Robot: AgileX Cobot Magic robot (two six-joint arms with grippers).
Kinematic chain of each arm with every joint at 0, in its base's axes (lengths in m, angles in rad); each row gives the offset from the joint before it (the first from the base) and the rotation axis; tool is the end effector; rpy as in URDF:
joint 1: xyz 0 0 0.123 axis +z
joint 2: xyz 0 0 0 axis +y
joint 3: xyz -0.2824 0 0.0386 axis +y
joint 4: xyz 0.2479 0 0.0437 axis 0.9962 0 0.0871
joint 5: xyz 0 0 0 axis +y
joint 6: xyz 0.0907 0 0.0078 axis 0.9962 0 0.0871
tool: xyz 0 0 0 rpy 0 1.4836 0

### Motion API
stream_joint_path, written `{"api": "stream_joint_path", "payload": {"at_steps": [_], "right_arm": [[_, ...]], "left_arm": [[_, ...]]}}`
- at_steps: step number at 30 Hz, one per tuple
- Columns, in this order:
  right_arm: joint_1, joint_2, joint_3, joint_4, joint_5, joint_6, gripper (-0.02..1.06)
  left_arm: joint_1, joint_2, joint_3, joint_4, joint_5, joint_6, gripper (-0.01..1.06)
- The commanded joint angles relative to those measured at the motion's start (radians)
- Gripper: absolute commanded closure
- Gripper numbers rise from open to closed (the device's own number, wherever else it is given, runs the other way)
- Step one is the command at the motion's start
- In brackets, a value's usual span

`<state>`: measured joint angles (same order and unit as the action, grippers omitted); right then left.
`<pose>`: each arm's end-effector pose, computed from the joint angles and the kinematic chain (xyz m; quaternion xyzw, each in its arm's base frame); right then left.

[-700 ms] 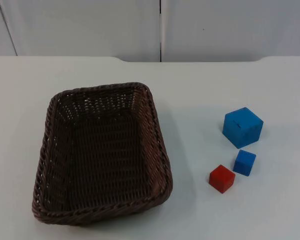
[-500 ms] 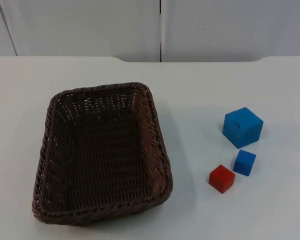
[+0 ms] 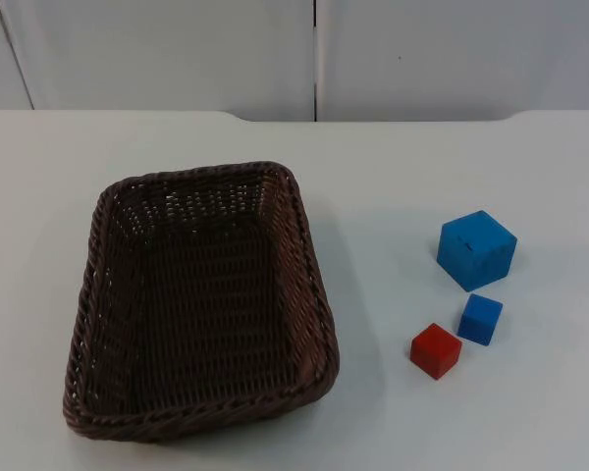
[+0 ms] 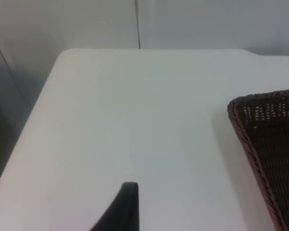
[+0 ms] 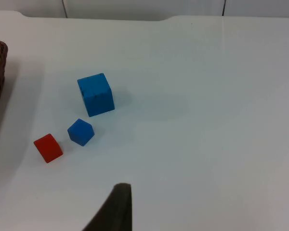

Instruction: Pick up the basket with the left hand and place the largest block into the basket with the right hand.

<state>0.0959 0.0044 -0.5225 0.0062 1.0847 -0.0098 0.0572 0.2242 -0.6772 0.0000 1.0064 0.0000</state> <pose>-0.0078 -0.0002 0.2815 -0.0453 0.8536 0.0254 0.5184 0.0183 0.0010 0.3302 -0.0243 0.8510 0.0150 0.5244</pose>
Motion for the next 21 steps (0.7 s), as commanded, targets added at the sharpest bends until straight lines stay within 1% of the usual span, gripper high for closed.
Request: {"api": "stream_joint_path", "payload": {"at_steps": [1,12,15,21], "right_arm": [[-0.009,-0.004,0.007,0.001,-0.007,-0.005,0.0],[-0.009,-0.004,0.007,0.001,-0.007,-0.005,0.0],[-0.009,-0.004,0.007,0.001,-0.007,-0.005,0.0],[-0.009,-0.004,0.007,0.001,-0.007,-0.005,0.0]], "left_arm": [[0.002,0.031,-0.007,-0.017,-0.025,0.0,0.0],[0.002,0.209,-0.007,-0.035,-0.114,0.0,0.0],[0.002,0.28,-0.007,-0.066,-0.147,0.029,0.0],[0.002,0.363,-0.009,-0.103,-0.182,0.057,0.0]]}}
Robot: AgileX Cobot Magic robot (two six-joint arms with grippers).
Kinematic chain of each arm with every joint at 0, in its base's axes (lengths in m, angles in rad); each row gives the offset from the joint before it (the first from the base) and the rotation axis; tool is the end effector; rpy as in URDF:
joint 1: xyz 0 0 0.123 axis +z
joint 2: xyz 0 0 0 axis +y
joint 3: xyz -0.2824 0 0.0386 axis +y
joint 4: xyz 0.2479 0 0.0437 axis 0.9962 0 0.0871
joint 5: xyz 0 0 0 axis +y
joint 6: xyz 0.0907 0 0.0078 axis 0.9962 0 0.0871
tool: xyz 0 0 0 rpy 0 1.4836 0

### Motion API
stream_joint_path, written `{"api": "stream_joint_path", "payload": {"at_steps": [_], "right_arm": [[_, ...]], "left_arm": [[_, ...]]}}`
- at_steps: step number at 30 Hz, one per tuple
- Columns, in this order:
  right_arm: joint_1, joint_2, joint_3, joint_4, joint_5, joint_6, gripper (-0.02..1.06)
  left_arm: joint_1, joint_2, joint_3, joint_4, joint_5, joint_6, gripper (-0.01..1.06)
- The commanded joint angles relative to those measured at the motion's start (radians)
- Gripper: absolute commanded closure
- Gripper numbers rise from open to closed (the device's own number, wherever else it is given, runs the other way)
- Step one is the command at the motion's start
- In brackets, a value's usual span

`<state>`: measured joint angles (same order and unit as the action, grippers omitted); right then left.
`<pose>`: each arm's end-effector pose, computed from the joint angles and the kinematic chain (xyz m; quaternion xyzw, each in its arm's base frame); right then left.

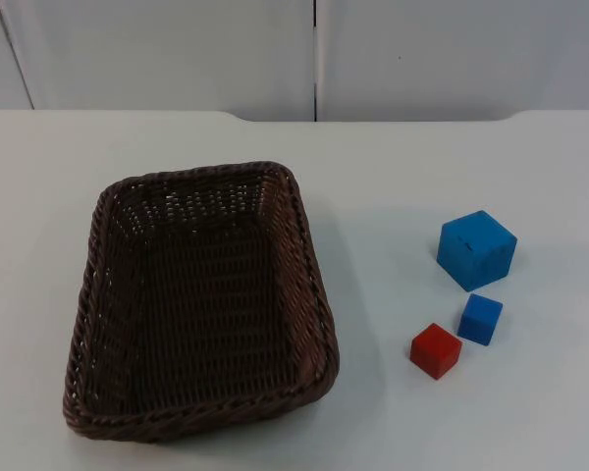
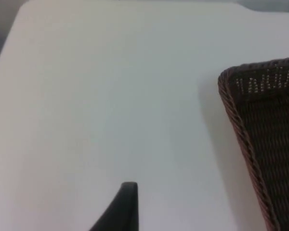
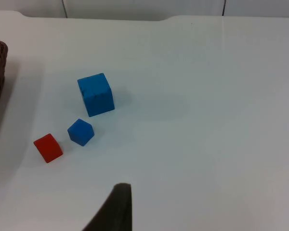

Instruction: Pick up the basket with the left hand and place the largest block into the basket with the right hand.

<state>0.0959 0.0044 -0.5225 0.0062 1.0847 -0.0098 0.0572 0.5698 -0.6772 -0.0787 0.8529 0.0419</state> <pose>-0.0078 -0.0002 0.2815 -0.0453 0.8536 0.0254 0.5184 0.0969 0.0001 0.3223 -0.0170 0.8969 -0.0161 0.4416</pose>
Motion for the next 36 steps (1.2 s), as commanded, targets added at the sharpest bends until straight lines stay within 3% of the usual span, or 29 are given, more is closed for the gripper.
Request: {"api": "stream_joint_path", "payload": {"at_steps": [1,4,15,26,36], "right_arm": [[-0.009,-0.004,0.007,0.001,-0.007,-0.005,0.0],[-0.009,-0.004,0.007,0.001,-0.007,-0.005,0.0],[-0.009,-0.004,0.007,0.001,-0.007,-0.005,0.0],[-0.009,-0.004,0.007,0.001,-0.007,-0.005,0.0],[-0.009,-0.004,0.007,0.001,-0.007,-0.005,0.0]], "left_arm": [[0.002,0.046,-0.009,-0.046,-0.039,0.03,0.0],[0.002,0.132,-0.009,-0.155,-0.082,0.1,0.0],[0.002,0.403,-0.009,-0.477,-0.11,0.406,0.0],[0.002,0.592,-0.016,-0.553,-0.148,0.477,0.0],[0.002,0.779,-0.18,-0.539,-0.107,0.437,0.0]]}}
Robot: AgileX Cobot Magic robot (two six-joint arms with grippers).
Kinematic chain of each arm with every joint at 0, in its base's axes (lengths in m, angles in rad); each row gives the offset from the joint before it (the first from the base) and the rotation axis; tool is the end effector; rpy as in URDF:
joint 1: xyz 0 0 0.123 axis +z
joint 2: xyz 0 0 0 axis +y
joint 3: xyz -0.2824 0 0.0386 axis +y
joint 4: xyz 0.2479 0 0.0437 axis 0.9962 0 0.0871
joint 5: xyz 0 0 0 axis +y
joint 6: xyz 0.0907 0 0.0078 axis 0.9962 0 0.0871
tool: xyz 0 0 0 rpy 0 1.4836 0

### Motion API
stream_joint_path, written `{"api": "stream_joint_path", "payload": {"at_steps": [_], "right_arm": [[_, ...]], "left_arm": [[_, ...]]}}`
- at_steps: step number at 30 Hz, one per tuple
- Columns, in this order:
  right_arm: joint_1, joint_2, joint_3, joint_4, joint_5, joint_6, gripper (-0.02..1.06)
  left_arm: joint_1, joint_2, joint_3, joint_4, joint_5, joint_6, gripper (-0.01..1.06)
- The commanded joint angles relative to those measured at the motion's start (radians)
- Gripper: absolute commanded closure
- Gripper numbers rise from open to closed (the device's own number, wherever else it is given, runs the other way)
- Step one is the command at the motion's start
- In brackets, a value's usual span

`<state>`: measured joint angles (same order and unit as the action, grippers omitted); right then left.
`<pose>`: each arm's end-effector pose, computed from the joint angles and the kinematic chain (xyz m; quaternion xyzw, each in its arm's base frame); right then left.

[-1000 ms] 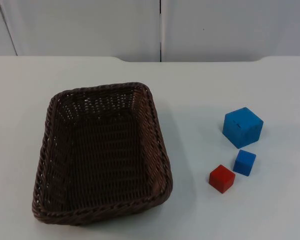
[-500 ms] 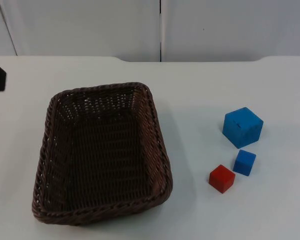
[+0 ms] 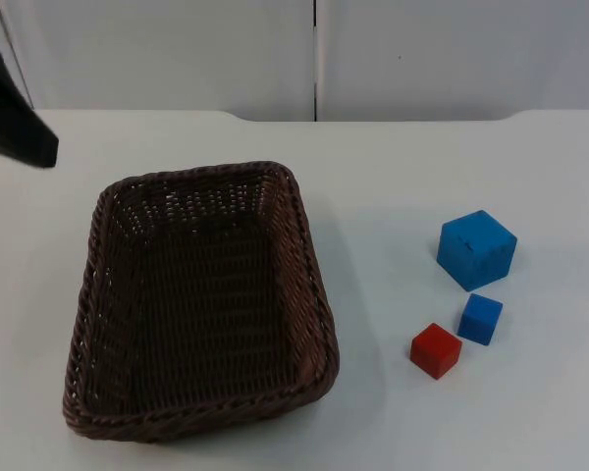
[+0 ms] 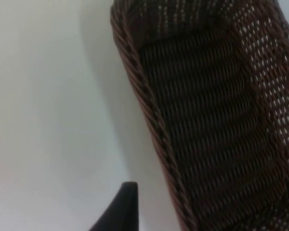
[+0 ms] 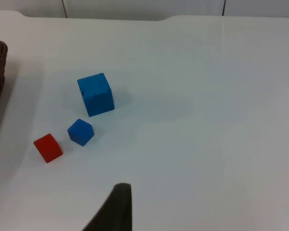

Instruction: Pick up the basket with the left hand and place the largest block into the basket with the right hand.

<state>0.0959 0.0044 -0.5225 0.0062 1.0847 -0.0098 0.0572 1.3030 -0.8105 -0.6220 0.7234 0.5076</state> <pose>-0.0078 -0.0002 0.2815 -0.0453 0.8536 0.0254 0.5184 0.2465 -0.0211 0.2549 0.0326 0.9455 -0.1799 0.2696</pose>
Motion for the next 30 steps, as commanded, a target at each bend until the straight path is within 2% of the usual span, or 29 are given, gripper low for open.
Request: {"api": "stream_joint_path", "payload": {"at_steps": [1,9,14,16,21,28,30], "right_arm": [[-0.009,-0.004,0.007,0.001,-0.007,-0.005,0.0],[-0.009,-0.004,0.007,0.001,-0.007,-0.005,0.0],[-0.009,-0.004,0.007,0.001,-0.007,-0.005,0.0],[-0.009,-0.004,0.007,0.001,-0.007,-0.005,0.0],[-0.009,-0.004,0.007,0.001,-0.007,-0.005,0.0],[-0.009,-0.004,0.007,0.001,-0.007,-0.005,0.0],[-0.009,-0.004,0.007,0.001,-0.007,-0.005,0.0]], "left_arm": [[0.002,0.068,-0.065,0.005,0.026,-0.031,0.0],[0.002,0.213,-0.106,0.005,0.017,-0.06,0.0],[0.002,0.283,-0.113,0.001,-0.017,-0.069,0.0],[0.002,0.333,-0.115,0.001,-0.05,-0.071,0.0],[-0.004,0.4,-0.115,-0.005,-0.07,-0.071,0.0],[-0.076,0.485,-0.115,-0.003,-0.184,-0.076,0.0],[-0.08,0.524,-0.126,-0.003,-0.191,-0.097,0.0]]}}
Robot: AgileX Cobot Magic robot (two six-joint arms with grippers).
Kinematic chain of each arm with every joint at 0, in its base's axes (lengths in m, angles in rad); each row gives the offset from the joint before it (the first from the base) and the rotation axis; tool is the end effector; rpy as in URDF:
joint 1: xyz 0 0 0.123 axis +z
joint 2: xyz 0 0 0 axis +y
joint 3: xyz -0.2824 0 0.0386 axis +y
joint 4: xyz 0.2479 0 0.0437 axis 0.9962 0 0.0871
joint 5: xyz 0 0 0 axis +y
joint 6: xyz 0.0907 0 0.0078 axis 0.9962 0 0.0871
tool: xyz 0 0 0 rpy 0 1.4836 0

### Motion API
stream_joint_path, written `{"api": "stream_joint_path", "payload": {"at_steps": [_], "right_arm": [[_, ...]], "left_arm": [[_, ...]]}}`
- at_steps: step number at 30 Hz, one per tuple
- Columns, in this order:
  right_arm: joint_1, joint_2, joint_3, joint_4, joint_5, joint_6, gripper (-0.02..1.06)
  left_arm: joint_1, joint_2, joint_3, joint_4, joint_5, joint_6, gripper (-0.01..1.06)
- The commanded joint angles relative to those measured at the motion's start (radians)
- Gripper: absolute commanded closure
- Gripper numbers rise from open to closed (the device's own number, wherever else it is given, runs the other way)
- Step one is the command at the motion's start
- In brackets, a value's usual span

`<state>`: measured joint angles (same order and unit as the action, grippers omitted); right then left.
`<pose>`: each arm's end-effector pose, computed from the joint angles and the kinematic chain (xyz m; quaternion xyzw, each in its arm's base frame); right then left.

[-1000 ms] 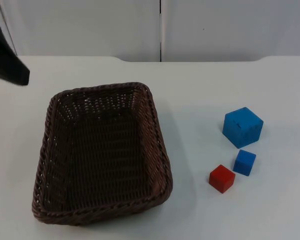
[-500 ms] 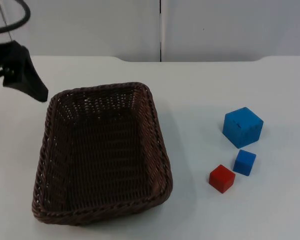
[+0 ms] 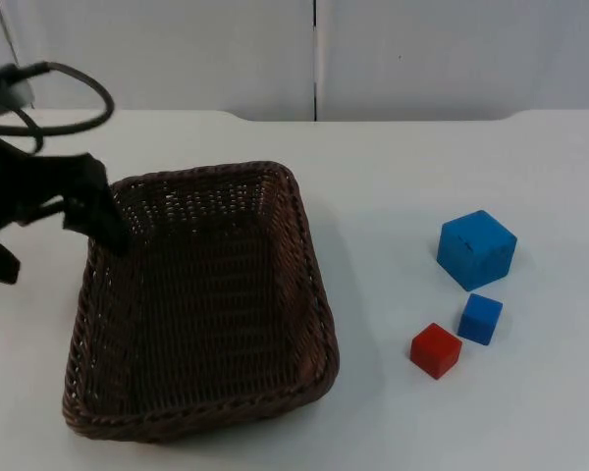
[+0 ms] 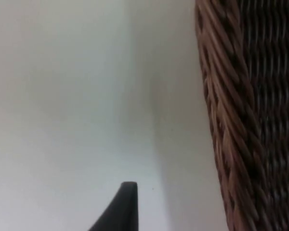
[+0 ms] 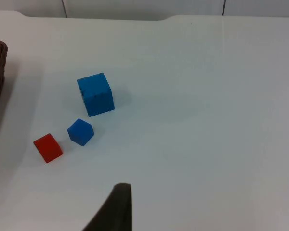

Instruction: Pick up the basket with the left hand and place the largest block into the basket with the right hand.

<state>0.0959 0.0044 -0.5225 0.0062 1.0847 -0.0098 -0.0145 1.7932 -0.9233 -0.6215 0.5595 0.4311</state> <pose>-0.0078 -0.0002 0.2815 -0.0453 0.8536 0.0254 0.5184 0.3197 -0.0328 0.1464 -0.0240 0.9753 -0.1642 0.1457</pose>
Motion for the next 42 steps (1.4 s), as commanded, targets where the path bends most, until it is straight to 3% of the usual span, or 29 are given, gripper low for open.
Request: {"api": "stream_joint_path", "payload": {"at_steps": [1,8,12,25,29,30,34,35,39,42], "right_arm": [[-0.009,-0.004,0.007,0.001,-0.007,-0.005,0.0],[-0.009,-0.004,0.007,0.001,-0.007,-0.005,0.0],[-0.009,-0.004,0.007,0.001,-0.007,-0.005,0.0],[-0.009,-0.004,0.007,0.001,-0.007,-0.005,0.0],[-0.009,-0.004,0.007,0.001,-0.007,-0.005,0.0],[-0.009,-0.004,0.007,0.001,-0.007,-0.005,0.0],[-0.009,-0.004,0.007,0.001,-0.007,-0.005,0.0],[-0.009,-0.004,0.007,0.001,-0.007,-0.005,0.0],[-0.009,-0.004,0.007,0.001,-0.007,-0.005,0.0],[-0.009,-0.004,0.007,0.001,-0.007,-0.005,0.0]], "left_arm": [[-0.008,0.052,-0.022,-0.003,-0.023,-0.024,0.0],[-0.034,0.132,-0.054,-0.02,-0.032,-0.028,0.0],[-0.076,0.167,-0.062,-0.023,-0.094,-0.041,0.0],[-0.077,0.212,-0.062,-0.024,-0.086,-0.046,0.01],[-0.077,0.212,-0.062,-0.025,-0.086,-0.064,0.23],[-0.077,0.212,-0.062,-0.025,-0.086,-0.064,0.23],[-0.077,0.212,-0.062,-0.025,-0.072,-0.098,0.62],[-0.077,0.212,-0.062,-0.025,-0.072,-0.098,0.62],[-0.077,0.201,-0.062,-0.033,-0.05,-0.098,1.02],[-0.077,0.182,-0.062,-0.046,-0.037,-0.098,1.05]]}}
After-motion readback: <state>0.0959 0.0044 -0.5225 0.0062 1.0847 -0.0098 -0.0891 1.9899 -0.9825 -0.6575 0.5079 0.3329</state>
